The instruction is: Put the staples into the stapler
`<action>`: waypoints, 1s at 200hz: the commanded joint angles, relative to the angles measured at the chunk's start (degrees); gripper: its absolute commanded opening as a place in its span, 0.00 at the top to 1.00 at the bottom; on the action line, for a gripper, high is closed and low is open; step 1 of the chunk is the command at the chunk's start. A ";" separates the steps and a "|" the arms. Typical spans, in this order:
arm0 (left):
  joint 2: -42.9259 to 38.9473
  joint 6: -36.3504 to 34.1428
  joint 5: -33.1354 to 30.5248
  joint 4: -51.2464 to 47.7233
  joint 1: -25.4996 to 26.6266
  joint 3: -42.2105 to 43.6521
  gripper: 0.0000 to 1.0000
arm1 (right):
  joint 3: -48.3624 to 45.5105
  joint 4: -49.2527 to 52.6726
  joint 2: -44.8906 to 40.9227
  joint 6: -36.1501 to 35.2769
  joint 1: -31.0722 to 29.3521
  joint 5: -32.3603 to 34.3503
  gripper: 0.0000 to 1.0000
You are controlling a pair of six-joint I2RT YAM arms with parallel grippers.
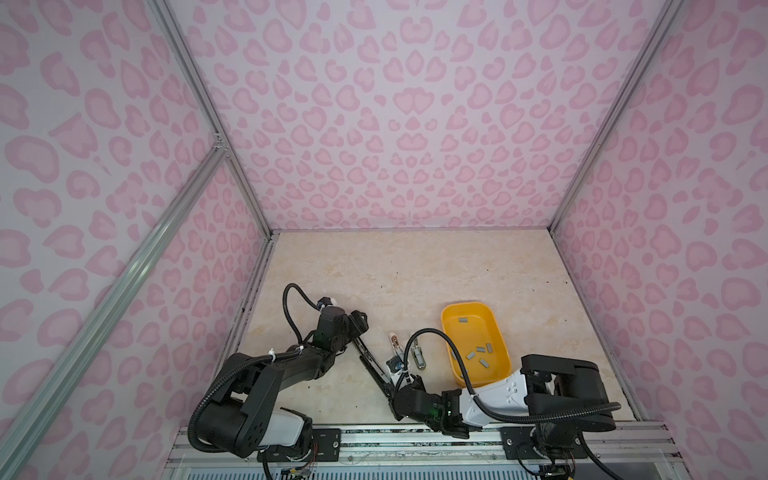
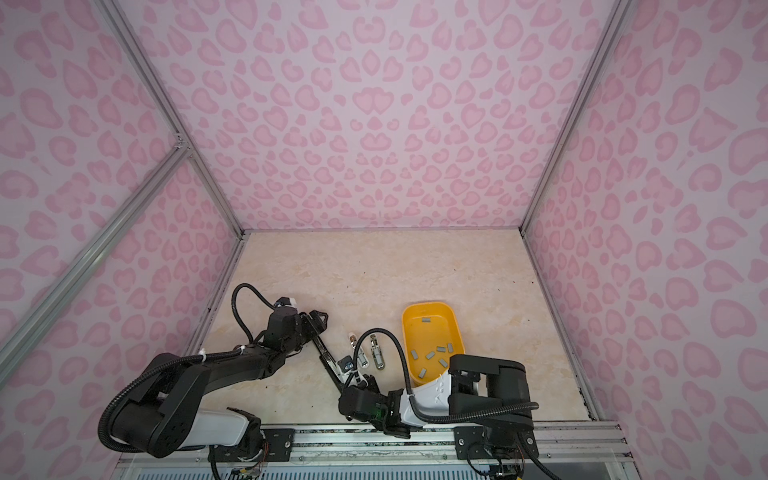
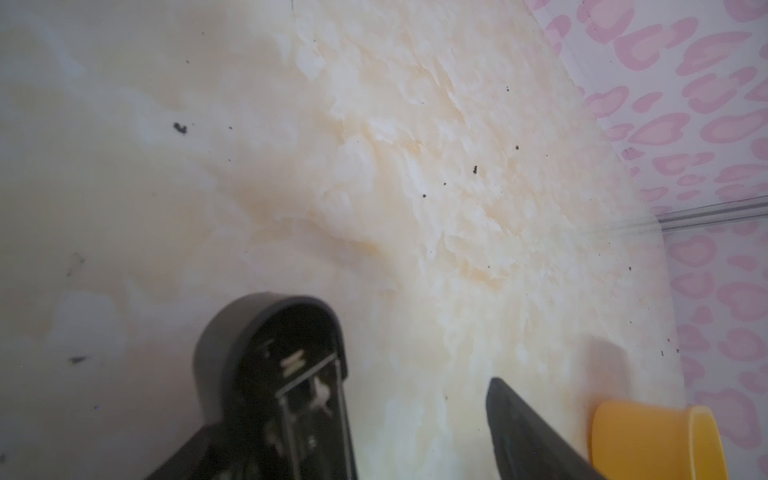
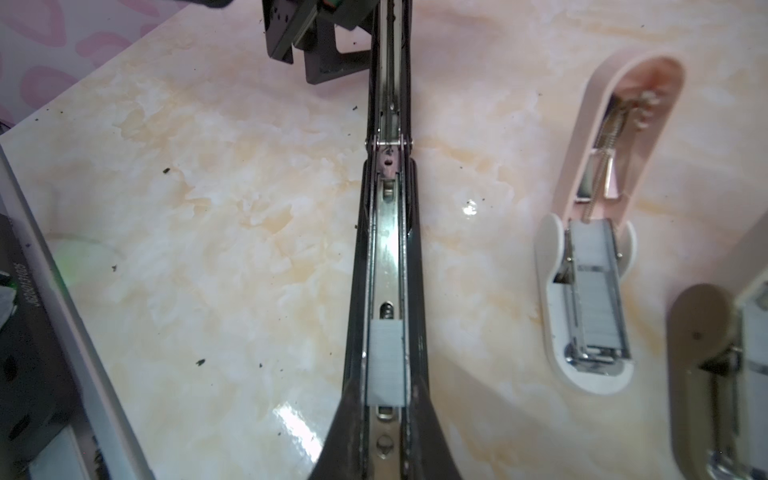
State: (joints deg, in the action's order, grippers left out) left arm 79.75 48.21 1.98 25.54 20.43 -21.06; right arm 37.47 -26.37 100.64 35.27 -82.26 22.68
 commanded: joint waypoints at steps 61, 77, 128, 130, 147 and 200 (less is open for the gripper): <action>-9.06 -4.94 3.46 8.29 1.84 5.20 0.30 | -2.15 -8.14 0.91 -4.77 -1.18 4.56 1.00; -11.36 -5.61 1.65 7.83 3.19 5.69 0.31 | -3.62 -11.09 0.92 -5.76 -1.51 4.83 1.00; -14.93 -7.60 -1.86 7.44 7.00 7.01 0.39 | -5.91 -15.13 0.72 -7.13 -1.66 5.05 1.00; -15.03 -7.60 -1.88 7.51 7.00 7.07 0.40 | -6.01 -15.18 0.75 -7.14 -1.67 5.04 1.00; -16.15 -7.64 -1.87 9.33 7.28 8.57 0.41 | -6.07 -15.46 0.87 -7.40 -1.71 5.06 1.00; -21.59 -12.48 -7.34 10.57 13.18 10.99 0.44 | -8.12 -18.41 0.56 -7.32 -1.75 6.13 1.00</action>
State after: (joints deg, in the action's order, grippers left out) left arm 59.64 39.07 -1.08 32.05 31.51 -10.90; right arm 30.06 -40.32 101.32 28.29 -83.96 26.81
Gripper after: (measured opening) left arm 0.572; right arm 0.139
